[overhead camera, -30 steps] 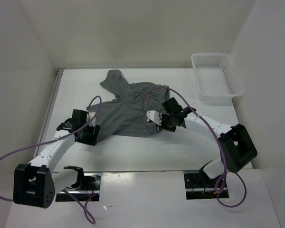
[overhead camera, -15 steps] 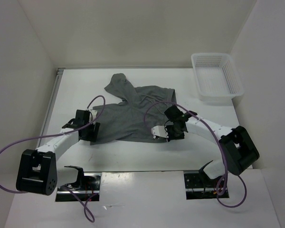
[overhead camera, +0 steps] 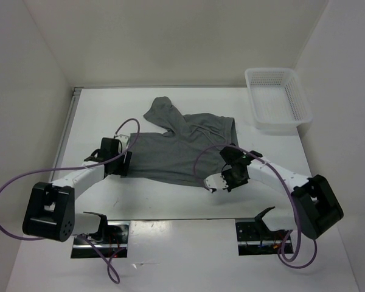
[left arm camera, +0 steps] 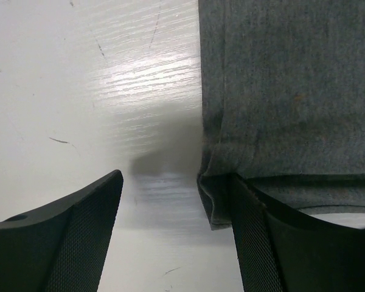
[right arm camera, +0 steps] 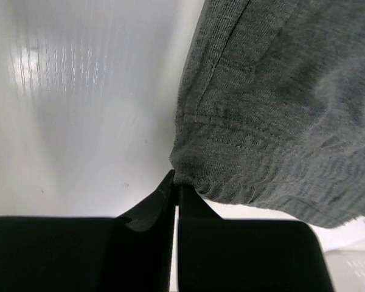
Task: Fold and stack the shorts
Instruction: Flatten the shorts out
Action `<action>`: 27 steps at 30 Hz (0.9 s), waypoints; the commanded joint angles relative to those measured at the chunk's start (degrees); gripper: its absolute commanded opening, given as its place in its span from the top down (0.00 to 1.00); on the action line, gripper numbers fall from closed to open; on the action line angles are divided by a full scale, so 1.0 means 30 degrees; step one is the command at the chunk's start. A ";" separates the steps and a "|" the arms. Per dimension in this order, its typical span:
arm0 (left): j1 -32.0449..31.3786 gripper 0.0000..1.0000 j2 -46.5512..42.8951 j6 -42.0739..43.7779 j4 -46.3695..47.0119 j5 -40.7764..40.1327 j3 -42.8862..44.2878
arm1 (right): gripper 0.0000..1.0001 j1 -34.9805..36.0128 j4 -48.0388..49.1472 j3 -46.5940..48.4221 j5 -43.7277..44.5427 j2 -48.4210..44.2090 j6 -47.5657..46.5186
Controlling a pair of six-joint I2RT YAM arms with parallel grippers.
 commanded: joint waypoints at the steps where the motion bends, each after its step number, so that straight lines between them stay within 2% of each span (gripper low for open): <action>1: -0.0171 0.23 0.0123 0.0113 -0.2040 -0.0299 -0.0483 | 1.00 -0.0441 -0.1285 -0.0513 0.0811 -0.1601 -0.1378; 4: -0.0171 0.23 -0.0375 0.0113 -0.3474 0.0051 0.0307 | 0.86 -0.0441 -0.0434 -0.0018 0.0369 -0.2744 -0.0880; 5: -0.0171 0.23 -0.0551 0.0113 -0.4232 0.0285 0.0832 | 0.72 -0.0441 -0.0434 0.0159 0.0193 -0.3008 -0.0706; 7: -0.0345 0.23 -0.0756 0.0113 -0.4881 0.0519 0.1333 | 0.51 -0.0441 -0.0608 0.0946 -0.0070 -0.3828 0.0052; 8: -0.0347 0.23 -0.0758 0.0113 -0.5406 0.0522 0.1567 | 0.31 -0.0441 -0.1074 0.1271 -0.0333 -0.4150 0.0406; 9: -0.0347 0.23 -0.1019 0.0113 -0.5615 0.0696 0.1947 | 0.23 -0.0441 -0.1397 0.1564 -0.0336 -0.4472 0.0700; 10: -0.0347 0.23 -0.1021 0.0113 -0.5617 0.0697 0.1951 | 0.23 -0.0441 -0.1778 0.2147 -0.0336 -0.5259 0.0934; 11: -0.0347 0.23 -0.1224 0.0113 -0.5878 0.0871 0.2183 | 0.18 -0.0441 -0.2303 0.2443 -0.0510 -0.5673 0.1111; 14: -0.0347 0.23 -0.1402 0.0113 -0.5853 0.1049 0.2595 | 0.18 -0.0441 -0.2309 0.3468 -0.1210 -0.6643 0.2543; 15: -0.0347 0.23 -0.1402 0.0113 -0.5619 0.1252 0.2856 | 0.18 -0.0441 -0.1178 0.3732 -0.1592 -0.6644 0.3302; 18: -0.0521 0.23 -0.0672 0.0113 -0.4622 0.1779 0.3618 | 0.20 -0.0441 0.1226 0.5514 -0.3642 -0.4572 0.8014; 19: -0.0523 0.22 -0.0438 0.0113 -0.4447 0.1955 0.3824 | 0.21 -0.0238 0.1497 0.5957 -0.4111 -0.2620 0.9129; 21: -0.1019 0.22 0.0266 0.0113 -0.4445 0.1957 0.4031 | 0.27 -0.0236 0.2314 0.6603 -0.5051 -0.0705 1.1653; 23: -0.1547 0.22 0.0821 0.0113 -0.3745 0.1081 0.3623 | 0.30 -0.0236 0.3165 0.6026 -0.5285 0.0737 1.2332; 27: -0.1753 0.22 0.1554 0.0113 -0.2836 0.0492 0.2683 | 0.46 0.0145 0.4517 0.4323 -0.4791 0.1441 1.1164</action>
